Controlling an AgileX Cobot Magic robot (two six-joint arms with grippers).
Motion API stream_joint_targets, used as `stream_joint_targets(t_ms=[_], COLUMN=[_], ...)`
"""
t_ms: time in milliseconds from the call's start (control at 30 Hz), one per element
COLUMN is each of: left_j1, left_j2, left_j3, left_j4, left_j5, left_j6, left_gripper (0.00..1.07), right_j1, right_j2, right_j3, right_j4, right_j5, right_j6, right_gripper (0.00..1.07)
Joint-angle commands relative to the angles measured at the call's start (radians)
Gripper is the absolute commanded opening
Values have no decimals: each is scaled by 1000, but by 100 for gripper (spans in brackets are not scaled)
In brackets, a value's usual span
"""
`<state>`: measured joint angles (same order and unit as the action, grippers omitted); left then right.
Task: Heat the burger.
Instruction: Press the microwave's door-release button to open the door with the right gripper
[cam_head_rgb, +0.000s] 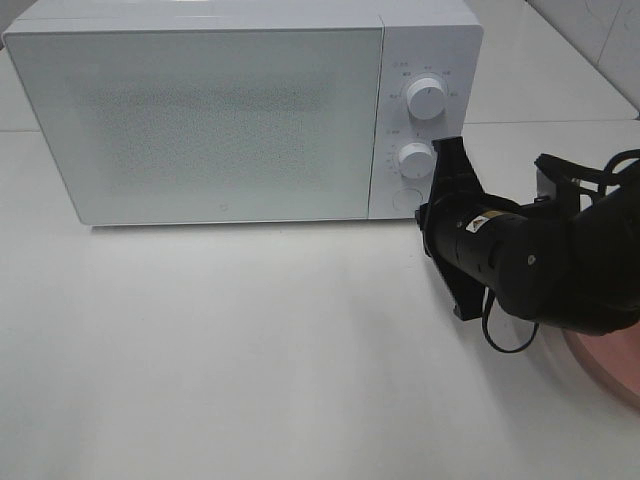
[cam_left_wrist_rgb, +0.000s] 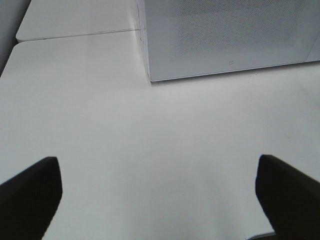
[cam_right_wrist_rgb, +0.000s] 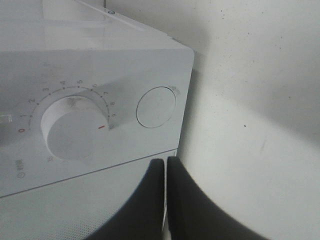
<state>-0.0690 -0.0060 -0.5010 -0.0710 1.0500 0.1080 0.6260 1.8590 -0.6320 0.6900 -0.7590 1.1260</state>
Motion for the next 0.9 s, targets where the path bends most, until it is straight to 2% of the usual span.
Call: stream_joint_targets(t_ms=[33, 200, 433, 900], left_j1=[-4, -4, -4, -4], left_j2=[-23, -23, -23, -18], left_j3=[3, 3, 3, 3], left_j4=[0, 0, 0, 0], left_j5=[-10, -10, -10, -10], left_j6=[0, 0, 0, 0], left_gripper=[98, 98, 98, 98], right_j1=[-7, -7, -54, -66], right_j2=[30, 70, 129, 196], right_j3=[-33, -77, -145, -210], right_j4=[-31, -39, -47, -56], right_j5=[6, 7, 18, 5], right_j6=[26, 35, 38, 38], right_gripper=[0, 0, 0, 0])
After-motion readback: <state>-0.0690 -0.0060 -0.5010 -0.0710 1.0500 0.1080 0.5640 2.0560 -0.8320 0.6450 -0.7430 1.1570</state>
